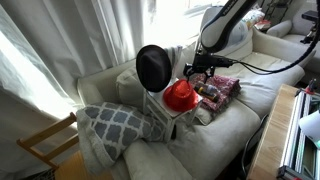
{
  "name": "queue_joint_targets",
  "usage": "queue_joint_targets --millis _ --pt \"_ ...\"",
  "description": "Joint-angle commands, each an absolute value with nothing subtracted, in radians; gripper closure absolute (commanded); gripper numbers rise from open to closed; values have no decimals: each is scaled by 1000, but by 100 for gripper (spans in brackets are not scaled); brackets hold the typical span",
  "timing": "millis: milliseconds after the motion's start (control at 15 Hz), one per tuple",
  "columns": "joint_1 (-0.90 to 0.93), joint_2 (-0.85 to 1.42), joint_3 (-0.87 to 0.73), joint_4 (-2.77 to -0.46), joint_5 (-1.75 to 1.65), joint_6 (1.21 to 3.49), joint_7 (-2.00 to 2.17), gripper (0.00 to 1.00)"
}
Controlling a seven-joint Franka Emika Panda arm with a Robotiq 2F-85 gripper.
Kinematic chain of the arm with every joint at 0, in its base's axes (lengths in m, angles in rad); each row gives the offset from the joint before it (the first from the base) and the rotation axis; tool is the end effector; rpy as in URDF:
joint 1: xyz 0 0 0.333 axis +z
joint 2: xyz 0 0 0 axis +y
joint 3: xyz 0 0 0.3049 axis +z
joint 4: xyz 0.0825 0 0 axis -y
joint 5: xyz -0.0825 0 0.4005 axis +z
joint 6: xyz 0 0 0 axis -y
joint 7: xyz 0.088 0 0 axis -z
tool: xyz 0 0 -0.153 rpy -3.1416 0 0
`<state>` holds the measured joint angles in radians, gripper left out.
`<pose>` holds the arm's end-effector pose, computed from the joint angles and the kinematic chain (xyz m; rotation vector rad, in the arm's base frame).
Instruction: Hang the black hat on the left side of the backrest of the chair then hang the red hat on the right side
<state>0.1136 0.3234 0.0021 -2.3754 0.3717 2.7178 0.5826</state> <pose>0.5084 0.0528 0.1175 -2.7494 1.1706 0.0537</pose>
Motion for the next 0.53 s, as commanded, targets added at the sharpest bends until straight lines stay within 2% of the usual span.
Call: queue_joint_targets --millis 0,267,333,400,467 --pt "36 396 65 -2320 507 2716 497 2" --pt "-26 447 113 -2294 642 2735 389 23" --pt "-37 457 120 -2288 672 2731 364 26" --pt "-47 464 125 -2284 701 2728 343 43" --pt "-56 474 130 -2279 730 2725 317 51"
